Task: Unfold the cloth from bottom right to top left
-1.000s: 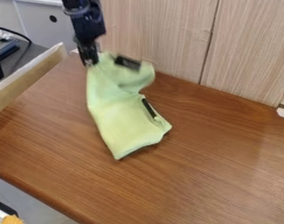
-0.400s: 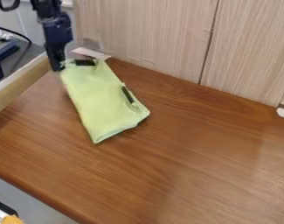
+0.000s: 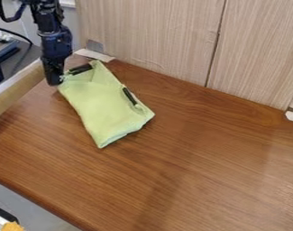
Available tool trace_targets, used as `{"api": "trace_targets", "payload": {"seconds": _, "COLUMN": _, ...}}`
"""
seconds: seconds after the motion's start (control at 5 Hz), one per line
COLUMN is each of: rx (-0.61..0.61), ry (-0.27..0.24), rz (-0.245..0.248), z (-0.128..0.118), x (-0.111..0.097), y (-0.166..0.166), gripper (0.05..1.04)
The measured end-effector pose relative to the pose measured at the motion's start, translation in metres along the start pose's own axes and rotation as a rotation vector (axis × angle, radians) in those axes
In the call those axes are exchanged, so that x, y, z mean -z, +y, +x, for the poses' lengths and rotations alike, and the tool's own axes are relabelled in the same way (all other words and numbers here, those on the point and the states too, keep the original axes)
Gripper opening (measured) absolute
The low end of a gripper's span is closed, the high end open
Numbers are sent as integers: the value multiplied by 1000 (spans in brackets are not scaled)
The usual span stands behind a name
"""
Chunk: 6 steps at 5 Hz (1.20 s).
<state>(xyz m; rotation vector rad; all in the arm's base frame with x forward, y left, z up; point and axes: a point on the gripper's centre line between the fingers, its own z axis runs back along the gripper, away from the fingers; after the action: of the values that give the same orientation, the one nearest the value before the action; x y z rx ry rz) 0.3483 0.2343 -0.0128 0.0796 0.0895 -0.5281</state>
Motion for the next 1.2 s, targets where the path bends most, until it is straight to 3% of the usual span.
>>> {"api": "trace_targets", "payload": {"seconds": 0.2, "rx": 9, "ry": 11, "rz": -17, "z": 0, "x": 7, "y": -9, "gripper": 466}}
{"api": "trace_targets", "payload": {"seconds": 0.4, "rx": 20, "ry": 1, "rz": 17, "z": 4, "x": -5, "y": -9, "gripper": 762}}
{"api": "trace_targets", "payload": {"seconds": 0.6, "rx": 19, "ry": -8, "rz": 44, "z": 4, "x": -15, "y": -9, "gripper": 990}}
{"api": "trace_targets", "payload": {"seconds": 1.2, "rx": 94, "ry": -98, "rz": 131, "z": 8, "x": -68, "y": -27, "gripper": 1001}}
